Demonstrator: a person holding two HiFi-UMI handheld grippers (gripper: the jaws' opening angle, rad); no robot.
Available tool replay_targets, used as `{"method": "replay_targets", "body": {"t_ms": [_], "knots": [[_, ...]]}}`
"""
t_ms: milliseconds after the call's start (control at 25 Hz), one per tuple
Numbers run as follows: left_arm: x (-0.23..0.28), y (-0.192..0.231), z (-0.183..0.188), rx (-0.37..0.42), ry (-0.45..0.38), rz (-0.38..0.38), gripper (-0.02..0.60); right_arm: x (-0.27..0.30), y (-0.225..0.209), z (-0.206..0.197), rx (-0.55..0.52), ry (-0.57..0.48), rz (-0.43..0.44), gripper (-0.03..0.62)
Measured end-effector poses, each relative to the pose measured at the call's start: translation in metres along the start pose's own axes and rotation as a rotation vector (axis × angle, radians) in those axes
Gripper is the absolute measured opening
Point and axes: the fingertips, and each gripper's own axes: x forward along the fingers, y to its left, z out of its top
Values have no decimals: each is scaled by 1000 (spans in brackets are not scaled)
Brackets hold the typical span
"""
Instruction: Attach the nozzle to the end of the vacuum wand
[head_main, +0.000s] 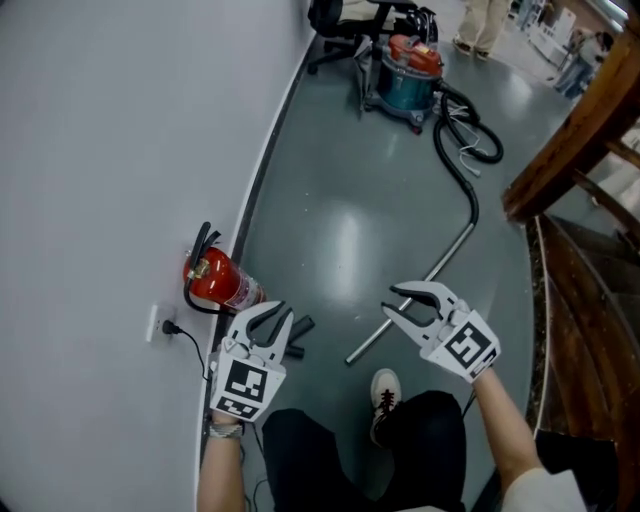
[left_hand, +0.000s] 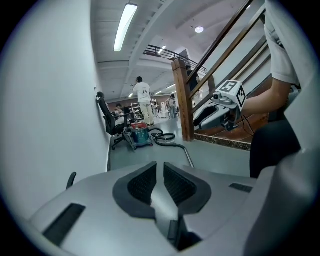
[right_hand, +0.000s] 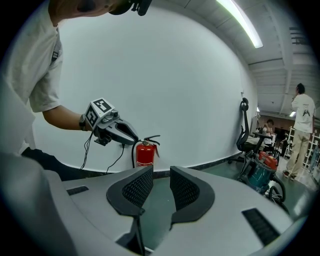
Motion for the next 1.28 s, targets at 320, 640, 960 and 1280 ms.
{"method": "replay_targets", "body": {"t_ms": [320, 640, 960, 1280], "knots": [[26, -14, -59, 0, -4, 1, 46, 21, 9, -57, -39, 9, 10, 104], [49, -28, -104, 4, 4, -30, 46, 34, 24, -101, -71, 29, 30, 109], [67, -42, -144, 19, 66, -87, 46, 59, 40, -138, -84, 52, 91, 112], [90, -59, -201, 41, 174, -167, 51, 85, 52, -185, -96, 109, 171, 125]]}}
